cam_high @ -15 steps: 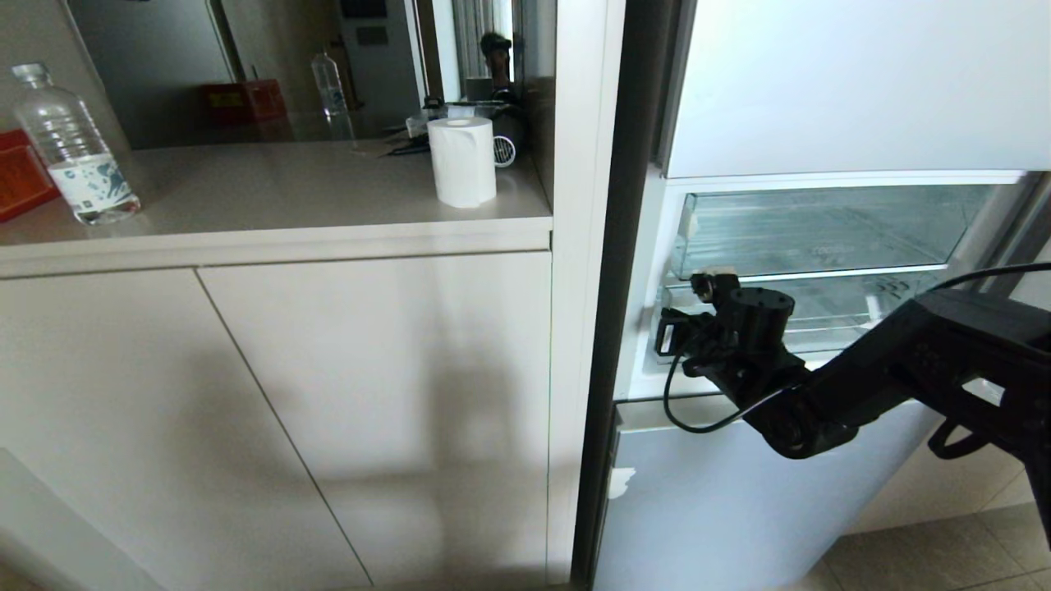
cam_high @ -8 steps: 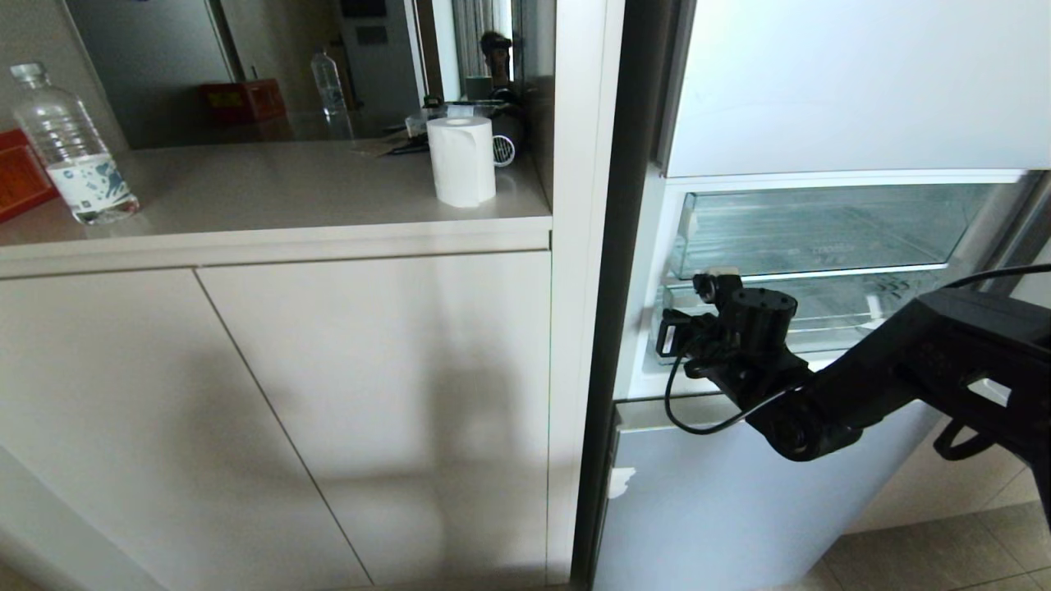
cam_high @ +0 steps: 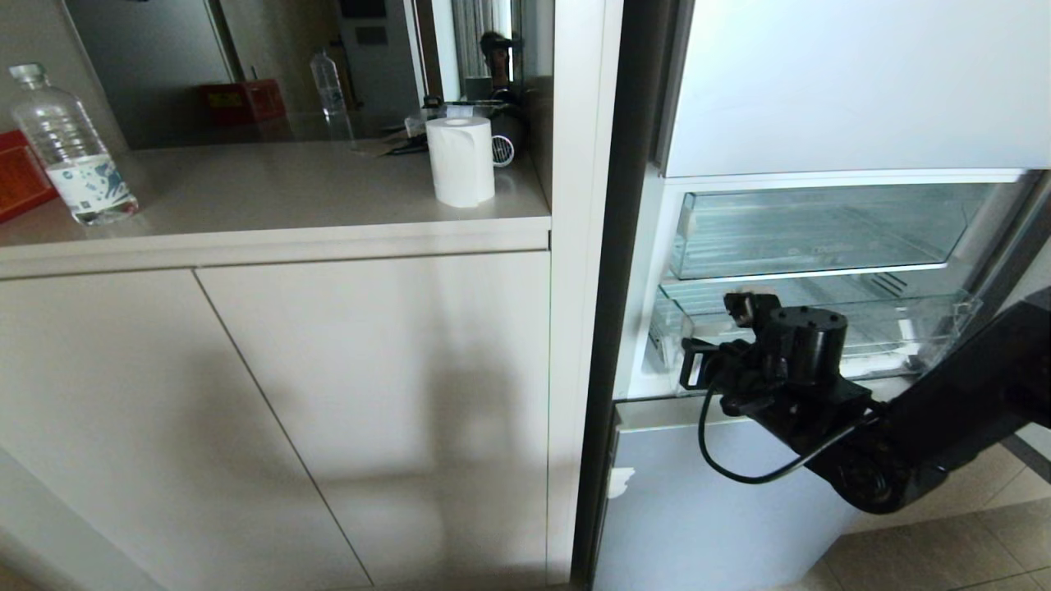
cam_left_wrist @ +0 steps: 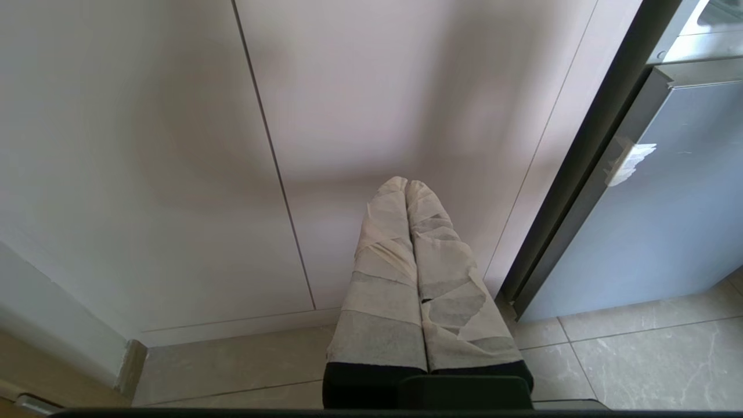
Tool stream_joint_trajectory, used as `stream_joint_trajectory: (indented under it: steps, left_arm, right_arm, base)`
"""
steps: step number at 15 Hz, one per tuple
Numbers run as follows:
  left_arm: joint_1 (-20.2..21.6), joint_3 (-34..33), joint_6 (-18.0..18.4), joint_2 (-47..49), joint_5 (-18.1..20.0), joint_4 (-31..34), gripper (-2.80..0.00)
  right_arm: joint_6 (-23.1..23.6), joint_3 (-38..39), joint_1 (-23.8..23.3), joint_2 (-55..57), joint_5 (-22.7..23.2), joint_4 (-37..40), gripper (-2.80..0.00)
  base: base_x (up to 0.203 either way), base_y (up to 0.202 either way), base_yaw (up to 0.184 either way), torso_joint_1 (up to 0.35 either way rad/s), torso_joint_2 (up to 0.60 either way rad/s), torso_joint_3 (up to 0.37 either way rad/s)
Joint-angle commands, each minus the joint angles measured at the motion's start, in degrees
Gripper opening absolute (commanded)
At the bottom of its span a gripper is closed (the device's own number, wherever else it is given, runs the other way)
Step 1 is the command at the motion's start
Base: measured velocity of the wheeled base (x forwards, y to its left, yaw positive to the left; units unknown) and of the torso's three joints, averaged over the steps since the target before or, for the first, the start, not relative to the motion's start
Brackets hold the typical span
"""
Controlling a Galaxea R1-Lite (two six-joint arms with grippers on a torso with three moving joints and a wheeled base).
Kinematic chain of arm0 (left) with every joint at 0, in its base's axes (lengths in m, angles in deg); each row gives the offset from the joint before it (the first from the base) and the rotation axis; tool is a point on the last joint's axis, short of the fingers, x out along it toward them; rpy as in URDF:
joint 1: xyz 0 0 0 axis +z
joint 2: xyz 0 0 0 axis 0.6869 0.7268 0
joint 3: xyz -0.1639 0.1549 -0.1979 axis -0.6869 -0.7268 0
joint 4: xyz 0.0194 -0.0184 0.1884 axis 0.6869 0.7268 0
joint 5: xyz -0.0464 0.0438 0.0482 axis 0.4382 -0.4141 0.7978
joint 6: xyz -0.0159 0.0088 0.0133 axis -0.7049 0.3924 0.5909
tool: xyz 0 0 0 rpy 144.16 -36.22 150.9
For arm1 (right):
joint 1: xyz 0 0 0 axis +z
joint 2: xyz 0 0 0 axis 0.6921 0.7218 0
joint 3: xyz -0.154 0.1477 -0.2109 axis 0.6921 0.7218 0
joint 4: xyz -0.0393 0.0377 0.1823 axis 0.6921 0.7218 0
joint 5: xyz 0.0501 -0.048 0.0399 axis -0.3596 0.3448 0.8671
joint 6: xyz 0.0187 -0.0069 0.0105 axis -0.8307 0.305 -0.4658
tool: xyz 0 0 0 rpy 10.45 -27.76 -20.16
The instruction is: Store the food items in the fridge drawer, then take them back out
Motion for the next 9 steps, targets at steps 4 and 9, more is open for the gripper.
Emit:
stream_joint_trajectory:
  steps: [4, 9]
  left_arm:
    - [0.02, -0.01, 0.00, -0.09, 0.00, 0.06, -2.80]
    - [0.02, -0.01, 0.00, -0.09, 0.00, -0.02, -2.80]
  right_arm:
    - [-0.94, 14.18, 0.84, -12.86, 0.09, -0.53, -2.80]
    - [-1.12, 18.99, 0.85, -17.03, 0.18, -0.53, -2.80]
  base:
    - [0.000, 0.000, 0.000, 0.000, 0.00, 0.000]
    - [0.000, 0.000, 0.000, 0.000, 0.00, 0.000]
